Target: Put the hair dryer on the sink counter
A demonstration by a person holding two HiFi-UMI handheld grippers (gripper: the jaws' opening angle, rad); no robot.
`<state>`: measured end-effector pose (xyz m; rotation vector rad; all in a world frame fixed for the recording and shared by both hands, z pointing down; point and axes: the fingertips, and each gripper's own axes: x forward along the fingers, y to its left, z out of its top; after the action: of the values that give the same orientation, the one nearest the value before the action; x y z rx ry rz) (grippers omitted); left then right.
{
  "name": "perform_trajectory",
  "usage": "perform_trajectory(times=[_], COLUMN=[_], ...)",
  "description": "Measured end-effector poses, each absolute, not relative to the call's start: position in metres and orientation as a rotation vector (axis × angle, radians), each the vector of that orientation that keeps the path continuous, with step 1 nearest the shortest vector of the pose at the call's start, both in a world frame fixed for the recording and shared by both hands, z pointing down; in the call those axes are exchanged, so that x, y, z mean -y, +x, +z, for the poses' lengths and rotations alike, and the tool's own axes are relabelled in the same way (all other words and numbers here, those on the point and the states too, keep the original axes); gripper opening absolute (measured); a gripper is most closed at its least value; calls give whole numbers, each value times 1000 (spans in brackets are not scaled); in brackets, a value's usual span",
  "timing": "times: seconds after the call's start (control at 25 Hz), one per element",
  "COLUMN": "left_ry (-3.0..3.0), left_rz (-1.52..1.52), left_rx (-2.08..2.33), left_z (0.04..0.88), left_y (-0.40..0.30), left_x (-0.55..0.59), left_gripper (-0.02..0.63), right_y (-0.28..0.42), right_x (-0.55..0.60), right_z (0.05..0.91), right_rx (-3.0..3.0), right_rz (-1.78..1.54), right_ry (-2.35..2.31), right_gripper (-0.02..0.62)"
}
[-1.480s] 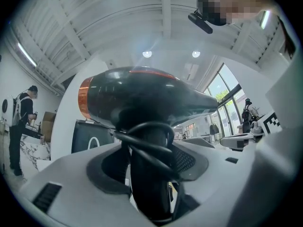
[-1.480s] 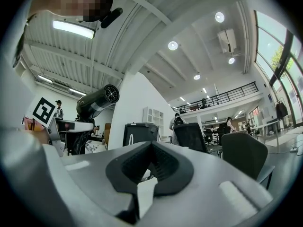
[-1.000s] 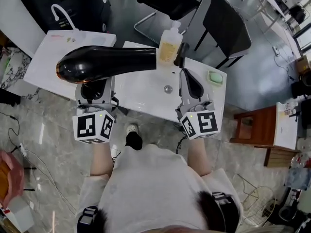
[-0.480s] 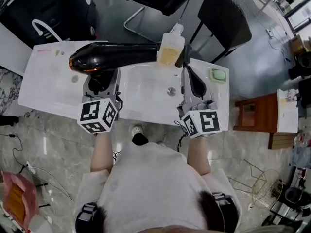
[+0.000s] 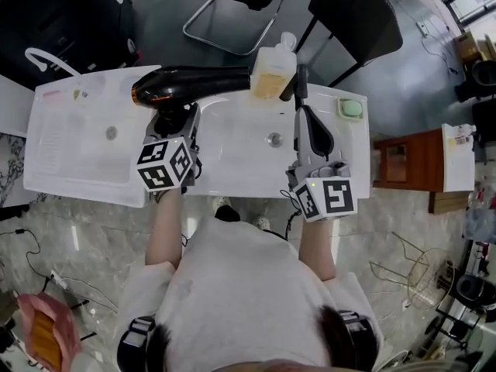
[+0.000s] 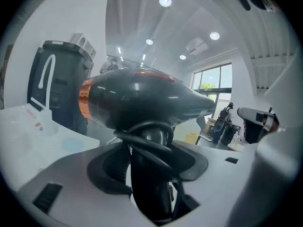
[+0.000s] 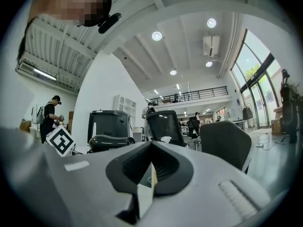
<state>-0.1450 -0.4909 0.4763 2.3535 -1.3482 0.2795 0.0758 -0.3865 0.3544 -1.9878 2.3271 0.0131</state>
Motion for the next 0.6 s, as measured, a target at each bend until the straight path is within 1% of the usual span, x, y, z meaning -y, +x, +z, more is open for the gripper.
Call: perform_trajectory(times=[0.6], left_ry=[2195], left_rz=[554], left_rx=[1217], left_z=[574], left_y=[-128], left_x=[537], left_gripper=[250], right_y=[96], right_x=[387], right_z=[371], right_rx=[-2243], right_rz=[-27], right_ry=[-2149], right_gripper=[11])
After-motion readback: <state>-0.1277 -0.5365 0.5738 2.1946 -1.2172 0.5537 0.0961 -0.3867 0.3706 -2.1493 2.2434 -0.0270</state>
